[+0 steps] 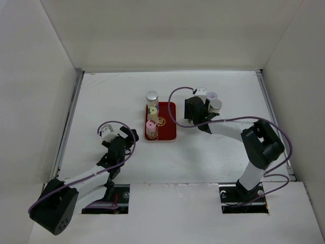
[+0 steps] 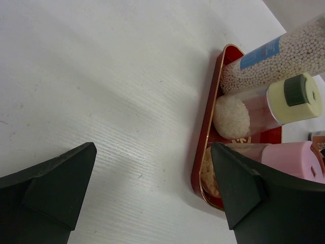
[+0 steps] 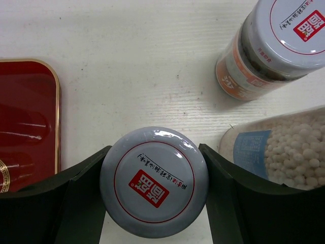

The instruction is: Organize the condiment bottles

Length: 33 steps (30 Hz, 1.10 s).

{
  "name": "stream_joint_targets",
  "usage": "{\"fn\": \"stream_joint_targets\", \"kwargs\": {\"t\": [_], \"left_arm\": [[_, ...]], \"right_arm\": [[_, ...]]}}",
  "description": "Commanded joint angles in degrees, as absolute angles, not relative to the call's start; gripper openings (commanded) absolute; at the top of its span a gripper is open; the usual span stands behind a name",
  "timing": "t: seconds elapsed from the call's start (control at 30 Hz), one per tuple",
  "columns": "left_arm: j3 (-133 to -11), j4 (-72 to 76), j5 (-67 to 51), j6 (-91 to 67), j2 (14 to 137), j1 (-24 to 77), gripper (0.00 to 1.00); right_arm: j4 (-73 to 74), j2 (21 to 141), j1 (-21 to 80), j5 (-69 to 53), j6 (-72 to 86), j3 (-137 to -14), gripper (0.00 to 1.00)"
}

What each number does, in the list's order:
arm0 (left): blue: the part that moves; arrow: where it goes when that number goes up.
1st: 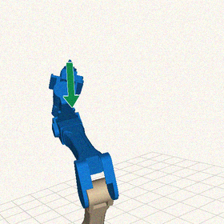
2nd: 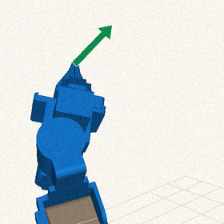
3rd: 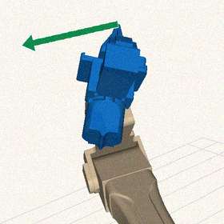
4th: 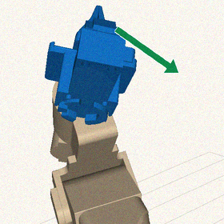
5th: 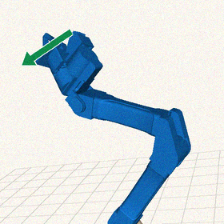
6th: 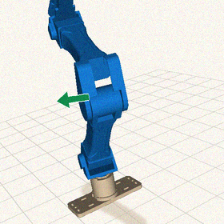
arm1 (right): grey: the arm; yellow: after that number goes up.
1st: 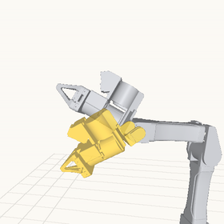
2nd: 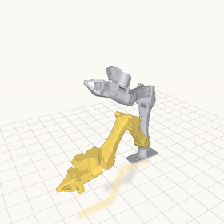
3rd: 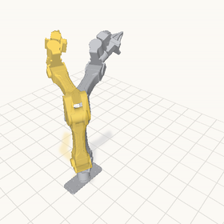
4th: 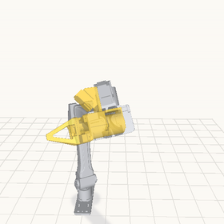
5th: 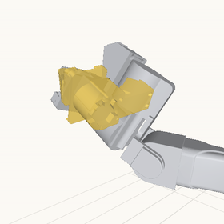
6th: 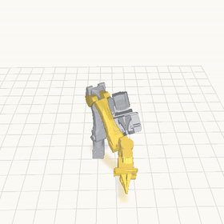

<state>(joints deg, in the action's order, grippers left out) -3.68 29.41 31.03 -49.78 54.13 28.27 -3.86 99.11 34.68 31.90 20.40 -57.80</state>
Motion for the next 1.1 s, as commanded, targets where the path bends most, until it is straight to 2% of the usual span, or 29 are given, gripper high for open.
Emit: {"fn": "stream_joint_targets", "kwargs": {"t": [0.0, 0.13, 0.53, 0.8, 0.97, 1.07], "left_arm": [[-3.9, 32.5, 31.0, -50.2, 53.4, 28.6, 1.00], [-3.6, 32.5, 31.1, -50.1, 53.1, 28.6, 1.00], [-3.6, 32.5, 31.5, -50.1, 52.9, 28.9, 1.00], [-3.5, 32.5, 31.2, -50.1, 52.4, 28.8, 1.00], [-3.4, 32.5, 31.3, -50.1, 52.6, 28.7, 1.00], [-3.6, 32.5, 31.1, -50.0, 52.4, 28.9, 1.00]], "right_arm": [[-8.8, 92.5, 36.6, 33.8, 18.1, -60.8, 0.52], [-8.8, 93.6, 38.0, 31.0, 17.8, -64.8, 0.52], [-9.3, 109.1, 41.0, 25.7, 17.4, -82.0, 0.53], [-11.2, 114.3, 41.0, 25.7, 17.1, -84.4, 0.55], [-12.8, 115.9, 41.0, 26.1, 17.9, -84.4, 0.60], [-13.1, 115.8, 41.5, 27.2, 17.9, -84.0, 0.70]]}}
